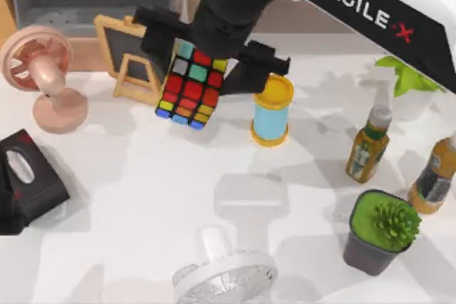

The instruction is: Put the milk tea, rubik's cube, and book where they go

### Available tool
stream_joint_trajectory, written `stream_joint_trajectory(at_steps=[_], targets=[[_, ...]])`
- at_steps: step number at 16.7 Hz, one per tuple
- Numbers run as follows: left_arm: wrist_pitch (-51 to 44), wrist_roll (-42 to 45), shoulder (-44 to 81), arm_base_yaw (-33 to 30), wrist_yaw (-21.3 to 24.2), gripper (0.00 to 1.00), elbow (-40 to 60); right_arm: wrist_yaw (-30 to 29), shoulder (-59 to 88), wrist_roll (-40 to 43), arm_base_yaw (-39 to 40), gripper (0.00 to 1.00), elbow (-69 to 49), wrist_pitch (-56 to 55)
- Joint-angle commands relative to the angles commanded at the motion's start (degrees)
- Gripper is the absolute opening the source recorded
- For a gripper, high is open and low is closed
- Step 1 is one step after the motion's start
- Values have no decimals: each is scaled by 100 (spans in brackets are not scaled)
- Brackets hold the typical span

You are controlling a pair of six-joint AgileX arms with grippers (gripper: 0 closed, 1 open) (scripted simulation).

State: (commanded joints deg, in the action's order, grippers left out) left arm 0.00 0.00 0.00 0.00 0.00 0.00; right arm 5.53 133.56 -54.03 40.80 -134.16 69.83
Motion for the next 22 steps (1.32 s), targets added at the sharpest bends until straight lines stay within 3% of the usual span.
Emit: stream_joint_trajectory(at_steps=[7,13,18,22], targets=[[0,0,0,0,0,100,0,826,-2884,1892,-1970,0,1832,-3650],[0,0,0,0,0,100,0,1039,-4380,3805,-4132,0,3655,-6349],[0,0,0,0,0,100,0,958,-4642,5082,-5477,0,5020,-7418],[0,0,0,0,0,100,0,926,-4638,5322,-5717,0,5262,-7553]])
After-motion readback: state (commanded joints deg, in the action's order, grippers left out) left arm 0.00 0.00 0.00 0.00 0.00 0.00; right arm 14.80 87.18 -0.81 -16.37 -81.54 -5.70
